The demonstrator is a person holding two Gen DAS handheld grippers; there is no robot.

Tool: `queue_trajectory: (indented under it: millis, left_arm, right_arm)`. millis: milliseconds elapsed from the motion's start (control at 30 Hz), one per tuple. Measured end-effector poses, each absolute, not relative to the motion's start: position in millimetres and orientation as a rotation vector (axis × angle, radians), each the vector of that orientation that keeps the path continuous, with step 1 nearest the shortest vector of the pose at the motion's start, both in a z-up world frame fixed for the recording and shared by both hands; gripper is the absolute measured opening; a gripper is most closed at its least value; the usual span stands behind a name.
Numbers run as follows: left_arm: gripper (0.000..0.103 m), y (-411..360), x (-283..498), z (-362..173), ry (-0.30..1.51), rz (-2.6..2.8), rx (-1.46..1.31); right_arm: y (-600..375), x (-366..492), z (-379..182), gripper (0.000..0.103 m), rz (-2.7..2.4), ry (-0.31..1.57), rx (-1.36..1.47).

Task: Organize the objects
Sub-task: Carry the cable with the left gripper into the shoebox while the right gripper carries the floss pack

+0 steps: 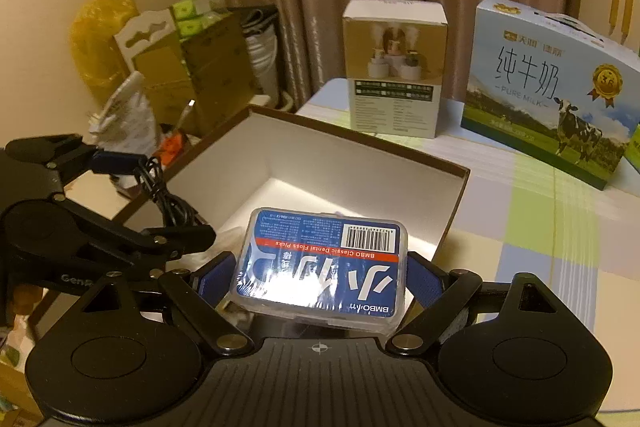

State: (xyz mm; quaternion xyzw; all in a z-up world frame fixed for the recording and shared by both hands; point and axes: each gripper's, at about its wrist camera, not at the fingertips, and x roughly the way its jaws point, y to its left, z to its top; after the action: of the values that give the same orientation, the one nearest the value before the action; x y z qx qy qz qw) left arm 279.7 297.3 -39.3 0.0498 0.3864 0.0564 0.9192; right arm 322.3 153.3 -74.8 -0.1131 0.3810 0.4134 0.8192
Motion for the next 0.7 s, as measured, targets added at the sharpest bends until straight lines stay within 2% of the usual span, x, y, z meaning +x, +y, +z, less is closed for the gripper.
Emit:
queue_trajectory:
  millis: [333,700]
  left_arm:
    - [0.095,312,337,-64,0.845,0.035,0.166]
    - [0.099,313,353,-71,0.838,-0.001,0.194]
  right_arm:
    - [167,352,-90,0.087,0.841,0.846,-0.25]
    - [172,365,-93,0.087,0.844,0.849,-0.242]
